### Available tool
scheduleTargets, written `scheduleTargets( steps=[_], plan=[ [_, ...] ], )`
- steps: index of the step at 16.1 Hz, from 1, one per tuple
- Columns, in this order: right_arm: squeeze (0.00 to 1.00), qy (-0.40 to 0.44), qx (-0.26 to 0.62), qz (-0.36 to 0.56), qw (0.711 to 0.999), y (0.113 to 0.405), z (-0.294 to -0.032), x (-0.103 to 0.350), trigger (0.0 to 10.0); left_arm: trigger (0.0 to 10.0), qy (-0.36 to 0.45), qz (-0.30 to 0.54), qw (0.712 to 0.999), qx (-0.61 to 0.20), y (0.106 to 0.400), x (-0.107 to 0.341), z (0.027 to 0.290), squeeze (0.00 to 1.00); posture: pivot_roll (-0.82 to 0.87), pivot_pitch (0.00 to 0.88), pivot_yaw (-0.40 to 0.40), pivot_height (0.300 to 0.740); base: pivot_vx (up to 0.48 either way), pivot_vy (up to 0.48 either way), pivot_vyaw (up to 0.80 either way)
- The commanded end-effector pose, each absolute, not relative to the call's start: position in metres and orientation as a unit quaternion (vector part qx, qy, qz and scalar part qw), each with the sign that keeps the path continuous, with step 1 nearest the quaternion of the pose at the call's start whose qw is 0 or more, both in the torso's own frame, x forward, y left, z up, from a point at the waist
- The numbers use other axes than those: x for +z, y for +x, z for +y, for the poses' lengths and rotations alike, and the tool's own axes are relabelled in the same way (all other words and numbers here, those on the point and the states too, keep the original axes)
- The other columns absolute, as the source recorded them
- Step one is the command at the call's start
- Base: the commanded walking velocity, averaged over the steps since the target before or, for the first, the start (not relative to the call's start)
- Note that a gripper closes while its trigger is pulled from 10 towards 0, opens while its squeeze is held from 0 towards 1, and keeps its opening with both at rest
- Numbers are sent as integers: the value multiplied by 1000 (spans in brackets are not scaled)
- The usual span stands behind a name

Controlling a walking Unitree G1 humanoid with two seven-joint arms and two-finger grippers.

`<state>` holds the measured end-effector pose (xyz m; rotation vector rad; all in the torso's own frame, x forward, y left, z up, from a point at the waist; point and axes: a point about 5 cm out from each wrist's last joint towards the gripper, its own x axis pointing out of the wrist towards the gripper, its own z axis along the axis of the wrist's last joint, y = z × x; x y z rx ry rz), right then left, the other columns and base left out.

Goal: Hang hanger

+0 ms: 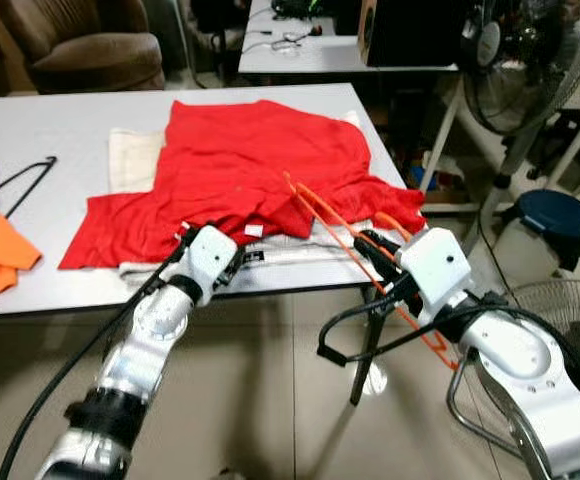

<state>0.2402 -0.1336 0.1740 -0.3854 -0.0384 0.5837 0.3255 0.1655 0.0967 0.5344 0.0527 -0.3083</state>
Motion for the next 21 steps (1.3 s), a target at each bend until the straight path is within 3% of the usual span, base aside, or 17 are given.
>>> scheduleTargets(
  steps=[1, 6, 15, 19, 21],
  plan=[
    [0, -201, 279, -27, 939, 240, -135, 175, 10000, 10000, 275, 21, 950, -145, 332, 100, 169, 0, -122, 0, 61, 740, 0, 0, 0],
    [0, -199, 278, -36, 939, 240, -131, 176, 10000, 10000, 228, 34, 963, -139, 345, 97, 171, 0, -124, 0, 84, 740, 0, 0, 0],
    [0, -217, 280, -35, 934, 234, -135, 174, 10000, 10000, 287, 66, 954, -61, 355, 96, 202, 0, -127, 0, 86, 740, 0, 0, 0],
    [0, -218, 279, -37, 934, 234, -135, 174, 10000, 10000, 327, 60, 937, -109, 350, 90, 196, 0, -122, 0, 88, 740, 0, 0, 0],
    [0, -218, 276, -42, 935, 234, -135, 175, 10000, 10000, 340, 56, 934, -93, 349, 90, 201, 0, -121, 0, 88, 740, 0, 0, 0]
  ],
)
